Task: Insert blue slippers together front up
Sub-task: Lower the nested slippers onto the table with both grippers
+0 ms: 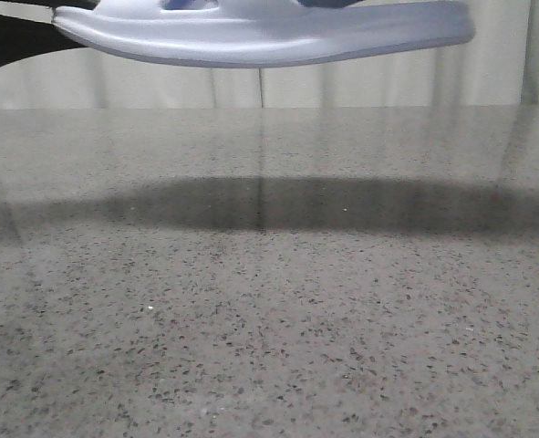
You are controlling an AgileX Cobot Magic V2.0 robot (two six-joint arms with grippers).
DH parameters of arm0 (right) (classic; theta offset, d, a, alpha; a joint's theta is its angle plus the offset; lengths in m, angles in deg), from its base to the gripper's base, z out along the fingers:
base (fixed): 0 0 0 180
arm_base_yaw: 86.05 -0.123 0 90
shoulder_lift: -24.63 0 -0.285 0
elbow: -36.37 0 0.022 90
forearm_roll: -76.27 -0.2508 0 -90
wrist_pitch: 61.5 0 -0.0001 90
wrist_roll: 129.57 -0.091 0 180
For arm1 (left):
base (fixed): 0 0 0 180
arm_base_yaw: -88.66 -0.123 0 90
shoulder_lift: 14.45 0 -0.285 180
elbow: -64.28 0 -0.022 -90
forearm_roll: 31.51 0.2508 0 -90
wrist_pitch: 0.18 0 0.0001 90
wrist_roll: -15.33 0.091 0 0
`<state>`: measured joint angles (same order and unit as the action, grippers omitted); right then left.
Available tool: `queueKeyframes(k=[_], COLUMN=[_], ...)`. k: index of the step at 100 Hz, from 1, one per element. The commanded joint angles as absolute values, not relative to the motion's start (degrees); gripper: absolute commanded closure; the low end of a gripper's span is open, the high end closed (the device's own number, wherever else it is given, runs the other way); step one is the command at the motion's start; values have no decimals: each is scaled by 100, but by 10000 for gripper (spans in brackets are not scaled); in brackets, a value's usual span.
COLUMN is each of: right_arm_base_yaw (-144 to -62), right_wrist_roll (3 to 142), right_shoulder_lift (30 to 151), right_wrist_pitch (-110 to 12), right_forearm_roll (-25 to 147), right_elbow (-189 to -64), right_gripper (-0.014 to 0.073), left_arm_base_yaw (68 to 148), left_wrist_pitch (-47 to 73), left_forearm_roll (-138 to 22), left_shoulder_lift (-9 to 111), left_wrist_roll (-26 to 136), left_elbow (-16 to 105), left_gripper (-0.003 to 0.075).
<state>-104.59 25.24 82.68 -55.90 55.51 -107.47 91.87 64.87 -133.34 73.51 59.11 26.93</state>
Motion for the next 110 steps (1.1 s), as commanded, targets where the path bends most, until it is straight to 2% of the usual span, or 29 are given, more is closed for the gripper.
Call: queueKeyframes(k=[1, 35, 80, 110], right_arm_base_yaw=[-10174, -9862, -9862, -9862], right_wrist_roll=[2592, 2592, 2592, 2592], right_shoulder_lift=[7821, 6912, 6916, 6916], right_wrist_pitch=[-5737, -5523, -5286, -5286], right_forearm_roll=[5702, 6147, 6159, 6159], right_elbow=[-10941, -10941, -10941, -10941], right_gripper=[158, 158, 158, 158], left_arm_base_yaw=[9254, 9254, 9254, 9254], left_wrist_pitch=[6982, 6667, 5708, 5675], left_forearm_roll=[-13814, -13814, -13814, -13814], left_shoulder_lift=[7169, 7169, 7276, 7735], left_wrist_roll=[5902, 5902, 5999, 5999], left_elbow=[2837, 2837, 2837, 2837], left_gripper=[704, 704, 704, 704])
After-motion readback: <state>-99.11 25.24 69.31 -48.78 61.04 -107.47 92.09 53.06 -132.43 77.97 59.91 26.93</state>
